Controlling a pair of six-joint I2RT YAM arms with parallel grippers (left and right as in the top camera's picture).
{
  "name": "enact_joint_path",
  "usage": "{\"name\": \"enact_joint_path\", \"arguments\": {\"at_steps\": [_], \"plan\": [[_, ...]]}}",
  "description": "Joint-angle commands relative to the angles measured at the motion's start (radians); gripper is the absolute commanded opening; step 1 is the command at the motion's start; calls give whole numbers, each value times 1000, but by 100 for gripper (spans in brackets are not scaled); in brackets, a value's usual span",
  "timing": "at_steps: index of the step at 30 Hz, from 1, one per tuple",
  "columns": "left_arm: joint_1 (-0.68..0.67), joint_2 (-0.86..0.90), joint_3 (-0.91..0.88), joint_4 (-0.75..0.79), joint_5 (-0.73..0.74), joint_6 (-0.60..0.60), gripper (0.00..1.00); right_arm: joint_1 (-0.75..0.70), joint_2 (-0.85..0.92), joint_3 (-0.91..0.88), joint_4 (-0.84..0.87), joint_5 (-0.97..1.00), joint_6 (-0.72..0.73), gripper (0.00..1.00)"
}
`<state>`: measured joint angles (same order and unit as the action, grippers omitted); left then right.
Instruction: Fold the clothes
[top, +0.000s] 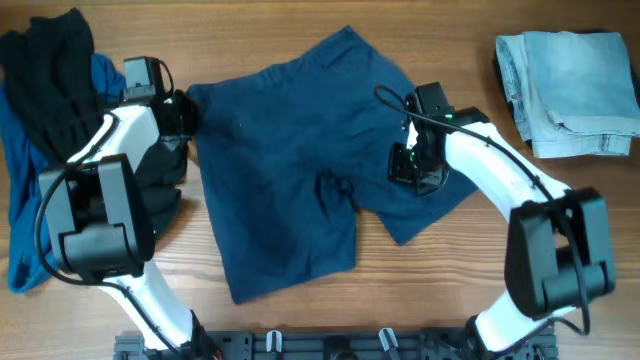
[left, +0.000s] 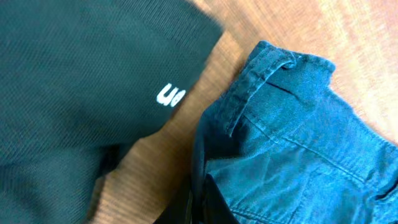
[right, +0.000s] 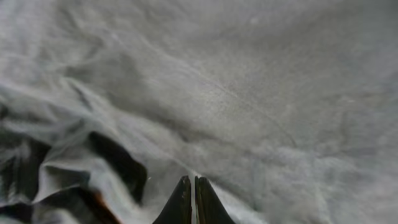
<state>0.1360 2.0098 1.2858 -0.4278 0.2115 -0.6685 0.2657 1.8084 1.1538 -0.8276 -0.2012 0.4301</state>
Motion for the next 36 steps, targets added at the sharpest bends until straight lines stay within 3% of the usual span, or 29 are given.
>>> {"name": "enact_joint_path", "arguments": {"at_steps": [1,7,8,9,10,11,12,21,25,30,32,34,36], "plan": [[-3,-39,11,-26,15,37,4,4,39,-26,8,0,8,4],[-3,-146,11,-251,-172,32,4,4,41,-131,85,16,93,4],[-3,-155,11,-276,-188,33,12,4,42,-143,106,19,94,4],[-3,-159,11,-288,-188,36,35,4,42,-157,130,24,96,4],[-3,-159,11,-289,-187,36,70,4,42,-171,155,24,98,4],[-3,-159,11,-289,-187,36,91,4,42,-191,192,24,105,5],[-3,-159,11,-287,-187,36,100,3,46,-219,252,33,121,4],[-3,-272,32,-241,-206,116,100,-28,221,-232,583,231,162,4],[-5,-381,32,-234,-209,168,100,-137,356,-226,697,227,176,4],[-8,-406,32,-226,-209,169,100,-293,380,-143,849,132,-43,6],[-8,-406,32,-226,-209,169,100,-296,380,-76,903,80,-128,23],[-8,-406,32,-223,-208,221,100,-296,380,28,849,-10,-163,31],[-14,-405,32,-221,-205,274,100,-296,367,174,678,-107,-169,58]]}}
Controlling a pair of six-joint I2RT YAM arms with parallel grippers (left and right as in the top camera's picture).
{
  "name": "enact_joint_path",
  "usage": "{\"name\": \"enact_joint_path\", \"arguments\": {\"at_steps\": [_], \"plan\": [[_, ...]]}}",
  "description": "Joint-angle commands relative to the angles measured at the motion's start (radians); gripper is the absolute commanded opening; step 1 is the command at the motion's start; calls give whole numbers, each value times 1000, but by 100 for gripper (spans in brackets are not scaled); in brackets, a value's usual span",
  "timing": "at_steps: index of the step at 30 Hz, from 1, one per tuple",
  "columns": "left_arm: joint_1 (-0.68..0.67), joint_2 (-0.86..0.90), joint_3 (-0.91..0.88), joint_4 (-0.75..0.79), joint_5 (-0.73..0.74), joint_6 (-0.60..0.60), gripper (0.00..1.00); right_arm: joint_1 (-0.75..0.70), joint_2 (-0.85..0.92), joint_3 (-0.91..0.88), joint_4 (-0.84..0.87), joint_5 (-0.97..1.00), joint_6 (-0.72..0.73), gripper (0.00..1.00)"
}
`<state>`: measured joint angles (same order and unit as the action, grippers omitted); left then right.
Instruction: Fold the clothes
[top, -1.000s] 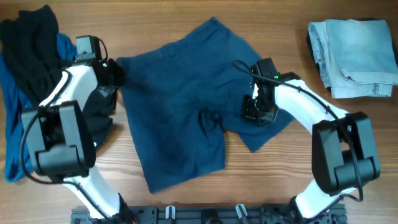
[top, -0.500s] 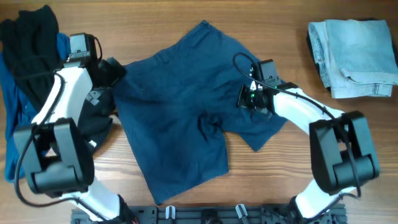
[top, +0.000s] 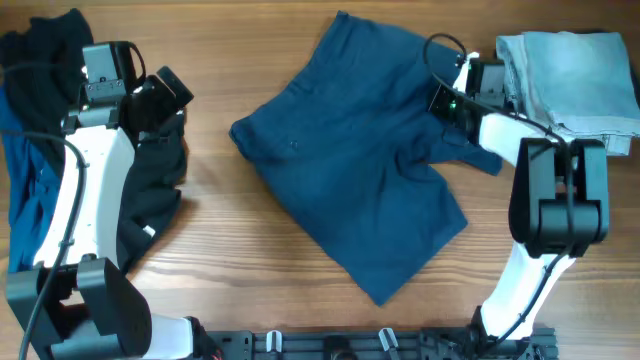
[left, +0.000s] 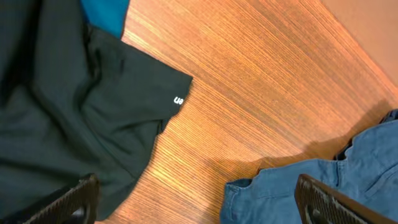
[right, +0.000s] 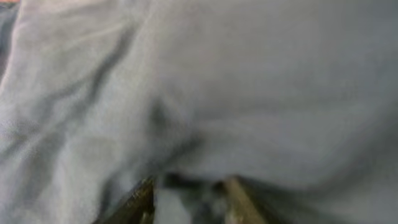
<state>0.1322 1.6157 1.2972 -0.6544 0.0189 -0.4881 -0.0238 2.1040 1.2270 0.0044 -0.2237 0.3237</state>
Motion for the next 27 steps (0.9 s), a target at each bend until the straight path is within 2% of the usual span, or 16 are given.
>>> {"name": "enact_joint_path", "arguments": {"at_steps": [1,2,4,5,9,12,19,22,25,27], "plan": [[-18,-11,19,11,-12,122,100,-6,58,176,-272,-103,-62,73],[-32,-11,18,20,-12,171,100,-6,35,257,-413,-107,-62,88],[-52,-5,18,48,-12,281,100,-3,-25,373,-685,-107,-65,98],[-57,5,18,66,-9,323,100,6,-66,398,-792,-108,-94,99],[-47,91,18,118,-9,324,100,127,-202,397,-1090,-109,-248,95],[-18,167,18,140,89,323,100,354,-224,323,-1233,-10,-280,87],[60,172,18,139,122,325,100,652,-248,54,-1161,23,-37,78],[61,172,18,140,123,325,100,731,-375,-31,-1124,49,57,78],[60,172,18,139,134,329,100,834,-540,-207,-1032,127,153,78],[60,175,17,137,210,378,100,870,-590,-346,-930,113,220,78]]}}
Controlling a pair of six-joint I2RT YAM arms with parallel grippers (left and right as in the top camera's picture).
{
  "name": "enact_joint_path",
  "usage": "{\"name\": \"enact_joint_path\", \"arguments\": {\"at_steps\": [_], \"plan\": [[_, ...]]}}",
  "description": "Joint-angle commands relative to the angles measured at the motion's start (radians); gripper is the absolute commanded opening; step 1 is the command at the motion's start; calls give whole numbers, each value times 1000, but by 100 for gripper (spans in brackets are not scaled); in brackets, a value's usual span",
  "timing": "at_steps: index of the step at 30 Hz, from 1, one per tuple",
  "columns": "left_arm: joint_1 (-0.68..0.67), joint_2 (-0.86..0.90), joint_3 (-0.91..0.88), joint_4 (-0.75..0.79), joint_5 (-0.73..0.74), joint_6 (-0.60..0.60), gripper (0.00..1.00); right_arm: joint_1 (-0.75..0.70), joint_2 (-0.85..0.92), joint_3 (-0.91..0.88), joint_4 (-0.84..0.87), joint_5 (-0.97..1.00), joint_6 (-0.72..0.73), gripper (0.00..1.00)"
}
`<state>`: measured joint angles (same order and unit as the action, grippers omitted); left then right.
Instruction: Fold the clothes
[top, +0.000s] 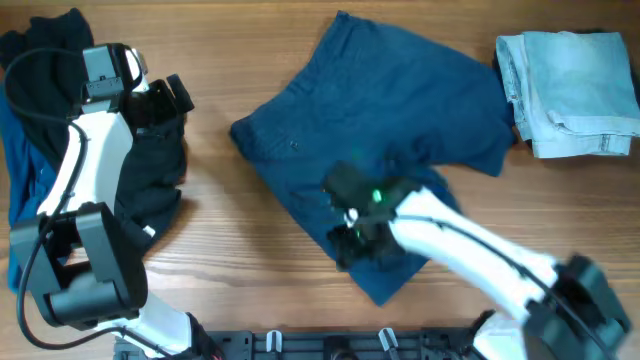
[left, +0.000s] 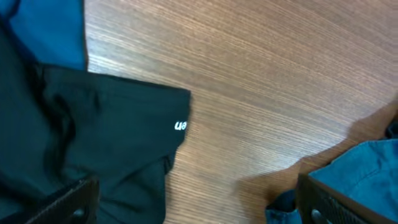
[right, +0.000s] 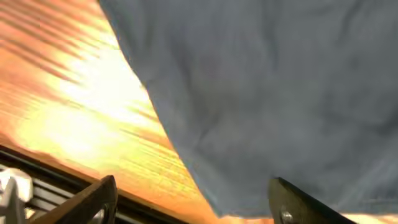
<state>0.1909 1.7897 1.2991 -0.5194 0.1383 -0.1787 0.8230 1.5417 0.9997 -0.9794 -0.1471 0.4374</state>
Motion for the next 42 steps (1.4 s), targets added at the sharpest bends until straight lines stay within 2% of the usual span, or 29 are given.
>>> {"name": "enact_joint_path", "arguments": {"at_steps": [1,4,10,18,22,25,28,30,35,39,42], "plan": [[-1,6,15,-5,110,70,99,25,-28,-173,92,14,136,77],[-39,38,13,-41,112,129,98,25,-27,-264,177,-32,165,74],[-136,94,11,-30,90,231,95,25,-27,-269,205,-26,168,74],[-217,178,11,-48,93,233,92,25,-27,-326,240,-35,225,68],[-246,192,10,-37,93,251,85,25,-27,-331,253,-41,253,67],[-246,193,10,-39,93,249,70,25,-27,-330,259,-50,272,67],[-246,193,10,-74,94,235,32,22,-27,-330,272,-68,273,63],[-246,193,10,-106,97,214,5,15,-27,-330,286,-82,274,56],[-229,188,10,-137,97,29,4,-35,-27,-317,283,-109,296,4],[-179,162,10,-178,97,-132,4,-142,-27,-310,283,-151,284,4],[-120,120,10,-235,117,-203,4,-238,-27,-294,287,-172,186,4]]}}
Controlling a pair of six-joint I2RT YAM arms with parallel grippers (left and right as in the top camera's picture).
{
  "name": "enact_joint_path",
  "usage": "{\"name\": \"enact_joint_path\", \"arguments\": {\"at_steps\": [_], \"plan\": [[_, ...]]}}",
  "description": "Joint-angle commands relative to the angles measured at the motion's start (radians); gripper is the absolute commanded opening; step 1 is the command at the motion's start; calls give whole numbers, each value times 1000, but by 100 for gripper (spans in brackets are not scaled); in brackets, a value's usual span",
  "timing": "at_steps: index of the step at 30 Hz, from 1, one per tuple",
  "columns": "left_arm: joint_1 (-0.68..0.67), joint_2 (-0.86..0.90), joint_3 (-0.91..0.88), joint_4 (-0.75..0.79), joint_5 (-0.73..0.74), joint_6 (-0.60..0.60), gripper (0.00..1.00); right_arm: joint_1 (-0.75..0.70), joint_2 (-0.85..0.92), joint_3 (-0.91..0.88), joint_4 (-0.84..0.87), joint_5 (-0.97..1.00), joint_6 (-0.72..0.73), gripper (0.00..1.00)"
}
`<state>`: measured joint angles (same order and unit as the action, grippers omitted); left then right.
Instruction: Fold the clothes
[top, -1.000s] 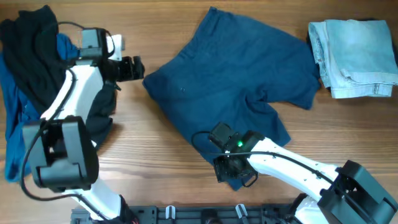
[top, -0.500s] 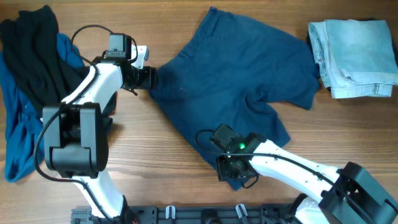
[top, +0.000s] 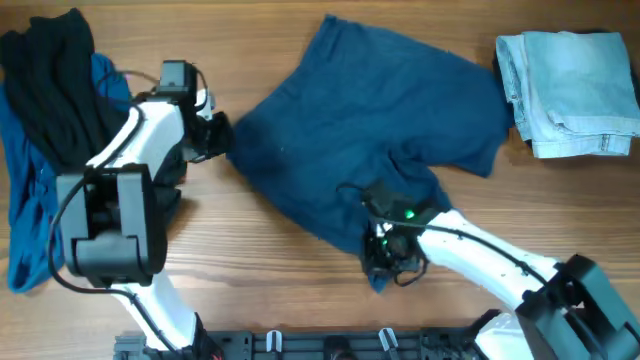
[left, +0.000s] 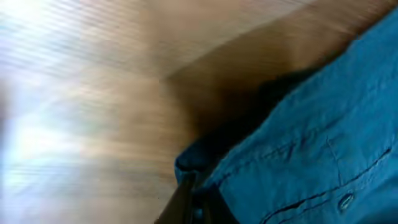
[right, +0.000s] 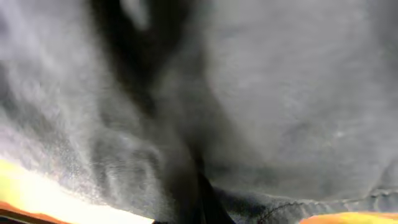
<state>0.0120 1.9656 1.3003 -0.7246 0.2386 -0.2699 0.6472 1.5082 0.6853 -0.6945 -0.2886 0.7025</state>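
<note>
Dark blue shorts (top: 370, 130) lie spread and slanted across the middle of the wooden table (top: 250, 280). My left gripper (top: 218, 140) is shut on their left waistband corner. In the left wrist view the left gripper (left: 198, 202) pinches the stitched blue edge of the shorts (left: 311, 143) just above the wood. My right gripper (top: 385, 262) is at the lowest leg hem near the front, shut on it. The right wrist view is filled with the shorts' cloth (right: 298, 93), with the right gripper (right: 200, 199) closed in a fold.
Folded light blue jeans (top: 568, 90) lie at the back right. A pile of black clothes (top: 55, 80) over a blue garment (top: 25, 200) lies at the far left. Another black piece (top: 165, 200) lies under my left arm. A dark rail (top: 330, 345) runs along the front edge.
My left gripper was open over the wood beside the black garment; it is now shut on the shorts' left corner. My right gripper, open over the lower leg, is now shut on the hem.
First both grippers were shut on the shorts, left at the left corner, right on the right side. Then the shorts lay turned and further right, with both grippers open and off them. Then the right arm was over the lower leg. Now both hold the shorts again.
</note>
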Motion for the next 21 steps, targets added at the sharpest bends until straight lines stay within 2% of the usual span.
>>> {"name": "enact_joint_path", "arguments": {"at_steps": [1,5,8,11,14,16,21], "plan": [[84,-71,9,-48,39,-114,4,-101,6,46,-1,-31,-120,4],[170,-110,9,-140,64,-128,4,-193,6,179,-14,-30,-262,4],[164,-116,9,-175,64,-128,4,-204,6,244,-44,8,-304,4],[85,-127,9,-176,48,-130,4,-204,5,246,-121,50,-272,4],[37,-183,9,-164,-16,-136,4,-204,-22,246,-128,82,-249,4],[14,-280,9,-159,-108,-165,4,-223,-73,247,-141,103,-230,4],[13,-457,9,-166,-173,-176,4,-350,-249,278,-230,106,-236,4]]}}
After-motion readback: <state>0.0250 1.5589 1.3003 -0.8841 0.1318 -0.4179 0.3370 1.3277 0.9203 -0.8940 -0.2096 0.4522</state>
